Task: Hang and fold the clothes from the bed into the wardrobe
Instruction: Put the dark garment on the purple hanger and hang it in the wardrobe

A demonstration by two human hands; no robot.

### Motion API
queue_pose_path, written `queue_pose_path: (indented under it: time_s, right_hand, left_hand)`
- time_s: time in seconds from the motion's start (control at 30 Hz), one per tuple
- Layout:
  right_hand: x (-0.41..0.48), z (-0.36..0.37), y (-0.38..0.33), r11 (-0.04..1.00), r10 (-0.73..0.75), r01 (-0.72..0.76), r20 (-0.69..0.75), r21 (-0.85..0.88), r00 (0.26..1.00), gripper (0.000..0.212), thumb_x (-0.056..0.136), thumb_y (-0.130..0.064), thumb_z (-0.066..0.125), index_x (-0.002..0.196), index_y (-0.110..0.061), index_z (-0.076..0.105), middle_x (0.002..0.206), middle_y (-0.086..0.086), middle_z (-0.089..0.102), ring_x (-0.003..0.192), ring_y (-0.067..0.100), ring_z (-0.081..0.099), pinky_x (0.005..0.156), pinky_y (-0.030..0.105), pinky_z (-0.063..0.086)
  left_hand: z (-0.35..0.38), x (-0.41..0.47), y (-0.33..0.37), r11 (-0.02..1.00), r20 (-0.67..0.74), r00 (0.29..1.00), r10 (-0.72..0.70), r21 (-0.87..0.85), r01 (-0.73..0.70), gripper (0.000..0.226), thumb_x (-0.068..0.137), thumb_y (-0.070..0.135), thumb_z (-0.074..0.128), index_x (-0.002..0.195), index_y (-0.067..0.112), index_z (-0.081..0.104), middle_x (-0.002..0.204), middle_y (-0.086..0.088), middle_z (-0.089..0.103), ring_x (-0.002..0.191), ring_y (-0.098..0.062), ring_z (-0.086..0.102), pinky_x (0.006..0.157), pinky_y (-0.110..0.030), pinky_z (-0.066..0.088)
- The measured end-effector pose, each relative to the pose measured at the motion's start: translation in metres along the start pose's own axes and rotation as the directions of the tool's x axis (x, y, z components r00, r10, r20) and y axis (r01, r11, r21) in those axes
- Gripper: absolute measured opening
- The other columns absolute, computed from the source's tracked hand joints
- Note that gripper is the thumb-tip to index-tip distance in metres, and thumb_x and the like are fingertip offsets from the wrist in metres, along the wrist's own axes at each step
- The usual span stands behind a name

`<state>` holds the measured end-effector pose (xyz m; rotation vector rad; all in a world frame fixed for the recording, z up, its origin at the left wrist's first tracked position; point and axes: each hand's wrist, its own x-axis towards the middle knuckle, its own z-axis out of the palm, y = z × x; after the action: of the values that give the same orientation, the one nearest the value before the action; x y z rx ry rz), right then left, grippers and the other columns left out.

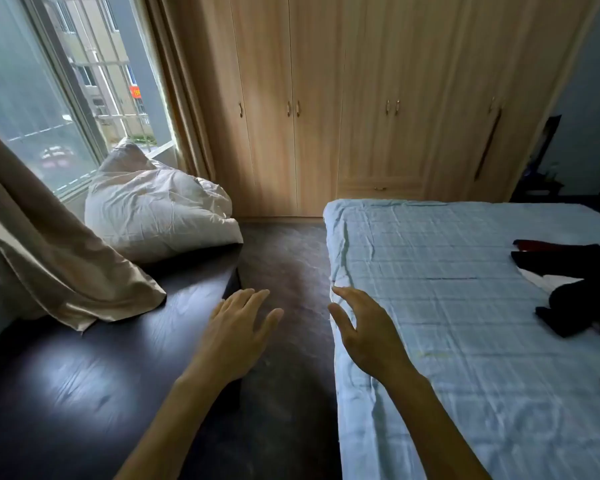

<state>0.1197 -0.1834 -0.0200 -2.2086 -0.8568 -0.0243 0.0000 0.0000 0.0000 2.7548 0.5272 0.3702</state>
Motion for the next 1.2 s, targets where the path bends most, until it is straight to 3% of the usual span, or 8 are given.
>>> queue_pose_path:
  time_s: [0.17, 0.27, 0.43, 0.53, 0.73, 0.9, 1.03, 1.2]
  right_hand:
    - [0.039, 0.026, 0.012, 0.998, 0.035, -0.035, 0.012, -0.052, 0.999, 0.063, 0.085, -0.064, 0.026, 0.135, -0.031, 0.046, 0.142, -0.009, 0.046, 0.131, 0.011, 0.043, 0.111, 0.032, 0.033]
    - [0.074, 0.047, 0.014, 0.998, 0.023, -0.023, -0.002, -0.062, 1.000, 0.066, 0.085, -0.067, 0.023, 0.134, -0.031, 0.047, 0.142, -0.009, 0.047, 0.130, 0.011, 0.044, 0.110, 0.031, 0.034]
    - [0.143, 0.084, 0.004, 0.991, 0.037, -0.037, -0.001, -0.125, 0.999, 0.064, 0.086, -0.065, 0.024, 0.133, -0.029, 0.049, 0.140, -0.009, 0.049, 0.130, 0.011, 0.045, 0.106, 0.022, 0.028]
    - [0.186, 0.098, -0.006, 0.988, 0.046, -0.049, -0.027, -0.143, 0.999, 0.069, 0.086, -0.069, 0.021, 0.133, -0.028, 0.050, 0.140, -0.008, 0.049, 0.129, 0.012, 0.046, 0.105, 0.021, 0.028]
    - [0.260, 0.120, -0.008, 0.982, 0.049, -0.053, -0.026, -0.182, 0.998, 0.052, 0.090, -0.053, 0.035, 0.132, -0.027, 0.052, 0.139, -0.008, 0.050, 0.129, 0.013, 0.046, 0.100, 0.012, 0.021]
    - [0.319, 0.138, 0.022, 0.981, 0.079, -0.079, -0.010, -0.179, 0.997, 0.055, 0.089, -0.057, 0.033, 0.132, -0.029, 0.050, 0.140, -0.009, 0.049, 0.129, 0.012, 0.045, 0.101, 0.015, 0.024]
    - [0.376, 0.145, 0.060, 0.984, 0.083, -0.084, -0.013, -0.160, 0.997, 0.053, 0.090, -0.054, 0.034, 0.132, -0.026, 0.052, 0.139, -0.008, 0.050, 0.128, 0.012, 0.046, 0.098, 0.009, 0.022]
    - [0.455, 0.141, 0.115, 0.994, 0.066, -0.067, -0.012, -0.082, 0.998, 0.054, 0.092, -0.056, 0.034, 0.132, -0.024, 0.052, 0.138, -0.007, 0.052, 0.127, 0.011, 0.047, 0.102, 0.017, 0.031]
  left_hand:
    - [0.015, 0.043, -0.025, 1.000, -0.012, 1.000, 0.005, -0.005, -0.005, 0.069, 0.088, 0.064, 0.021, 0.141, 0.026, 0.041, 0.145, 0.002, 0.042, 0.135, -0.016, 0.035, 0.113, -0.039, 0.027]
    - [0.029, 0.076, -0.055, 0.999, -0.023, 0.999, 0.031, -0.023, -0.032, 0.079, 0.086, 0.070, 0.004, 0.140, 0.026, 0.041, 0.143, 0.001, 0.044, 0.134, -0.018, 0.037, 0.112, -0.041, 0.029]
    - [0.028, 0.141, -0.108, 1.000, 0.001, 1.000, 0.006, -0.026, -0.006, 0.067, 0.090, 0.063, 0.021, 0.144, 0.027, 0.036, 0.147, 0.001, 0.039, 0.137, -0.017, 0.032, 0.114, -0.038, 0.024]
    - [0.021, 0.183, -0.136, 0.999, -0.001, 0.999, 0.037, 0.015, -0.037, 0.075, 0.087, 0.071, 0.010, 0.144, 0.028, 0.034, 0.148, 0.001, 0.038, 0.138, -0.016, 0.030, 0.115, -0.037, 0.019]
    - [0.026, 0.260, -0.169, 0.995, 0.018, 0.995, 0.097, 0.020, -0.097, 0.081, 0.084, 0.071, 0.004, 0.144, 0.026, 0.035, 0.148, 0.000, 0.038, 0.139, -0.018, 0.030, 0.117, -0.041, 0.019]
    - [0.051, 0.319, -0.178, 0.996, 0.096, 0.992, 0.085, -0.006, -0.085, 0.080, 0.082, 0.069, 0.006, 0.145, 0.027, 0.033, 0.150, 0.002, 0.035, 0.141, -0.016, 0.026, 0.118, -0.041, 0.017]
    - [0.073, 0.385, -0.177, 0.993, 0.114, 0.988, 0.106, 0.031, -0.110, 0.078, 0.083, 0.066, 0.008, 0.144, 0.026, 0.035, 0.148, 0.002, 0.037, 0.140, -0.017, 0.029, 0.116, -0.044, 0.020]
    - [0.101, 0.474, -0.168, 0.992, 0.090, 0.990, 0.107, 0.051, -0.112, 0.070, 0.092, 0.064, 0.011, 0.139, 0.023, 0.042, 0.142, 0.000, 0.045, 0.135, -0.019, 0.037, 0.112, -0.045, 0.028]
